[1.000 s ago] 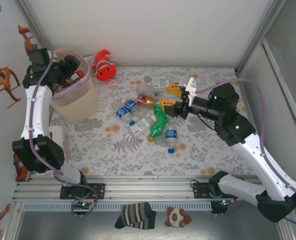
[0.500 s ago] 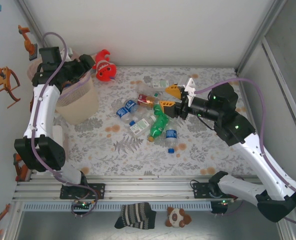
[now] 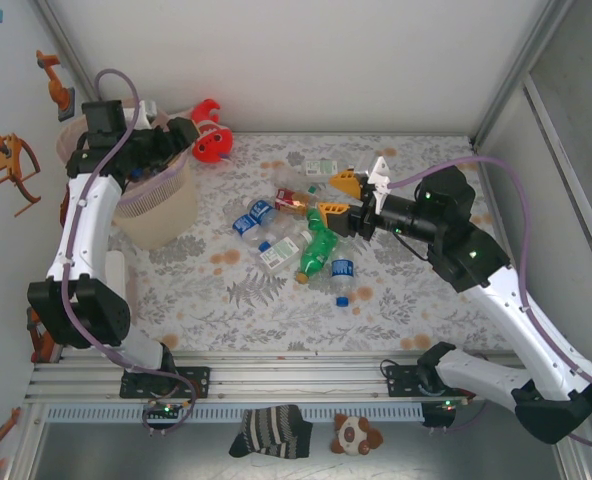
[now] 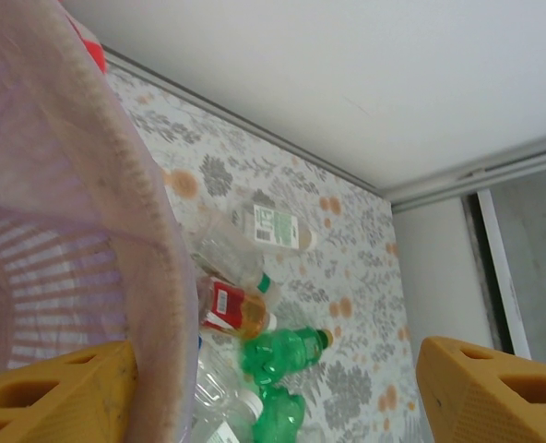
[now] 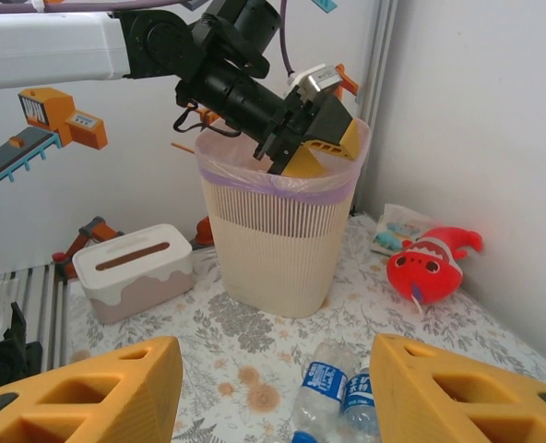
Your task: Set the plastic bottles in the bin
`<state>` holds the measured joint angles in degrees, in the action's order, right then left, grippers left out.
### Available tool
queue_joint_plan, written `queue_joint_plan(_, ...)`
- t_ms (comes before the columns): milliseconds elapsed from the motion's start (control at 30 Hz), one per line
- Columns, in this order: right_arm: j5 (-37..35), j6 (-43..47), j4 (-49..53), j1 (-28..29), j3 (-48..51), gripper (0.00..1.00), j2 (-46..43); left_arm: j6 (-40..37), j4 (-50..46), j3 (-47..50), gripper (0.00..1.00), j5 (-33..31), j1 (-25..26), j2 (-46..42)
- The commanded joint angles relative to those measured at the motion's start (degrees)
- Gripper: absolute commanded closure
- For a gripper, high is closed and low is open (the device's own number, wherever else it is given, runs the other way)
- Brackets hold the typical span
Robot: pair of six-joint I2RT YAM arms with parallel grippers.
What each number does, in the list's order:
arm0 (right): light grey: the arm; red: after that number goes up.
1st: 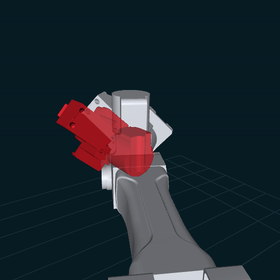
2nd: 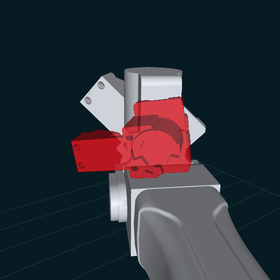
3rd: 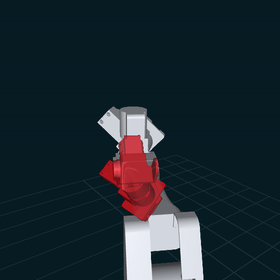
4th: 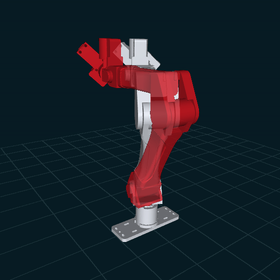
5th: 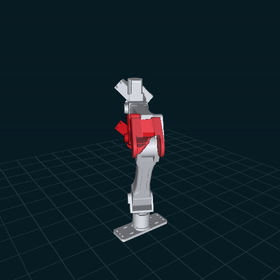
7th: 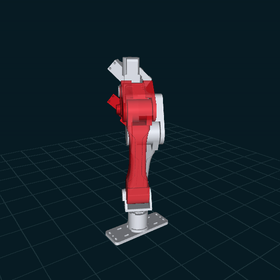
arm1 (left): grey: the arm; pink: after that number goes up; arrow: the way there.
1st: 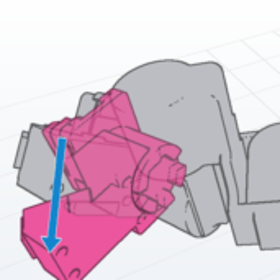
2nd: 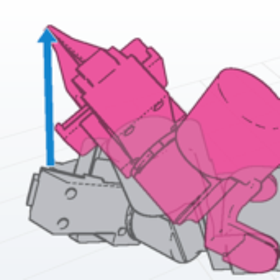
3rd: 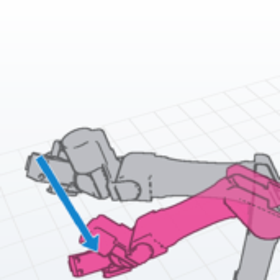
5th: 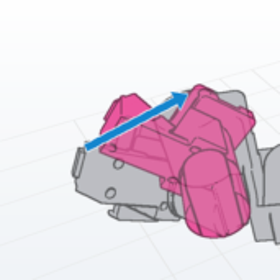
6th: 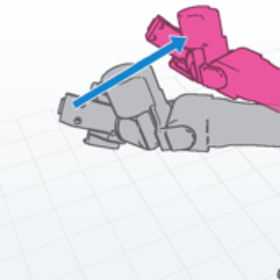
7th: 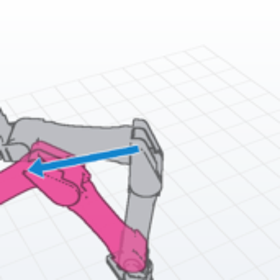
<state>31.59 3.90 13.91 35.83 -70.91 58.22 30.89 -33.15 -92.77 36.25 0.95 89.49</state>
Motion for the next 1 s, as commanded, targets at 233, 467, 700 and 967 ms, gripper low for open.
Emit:
queue_joint_plan(233,-0.48,-0.03,-0.49,0.55,-0.71,0.45,0.49,-3.98,-5.36,-0.98,0.21,1.65,1.16,-2.11)
queue_joint_plan(467,-0.94,0.03,-0.46,0.54,-0.76,0.45,0.48,-4.44,-5.89,-3.93,0.21,-2.53,1.16,-3.65)
queue_joint_plan(700,-9.21,-2.05,4.61,0.55,-3.93,0.45,3.21,-5.2,-6.95,-6.25,0.21,-10.83,1.76,-6.74)
queue_joint_plan(967,-18.28,-6.46,11.89,0.55,-8.69,0.46,8.9,-6.26,-5.64,-6.15,0.21,-15.24,5.16,-11.18)
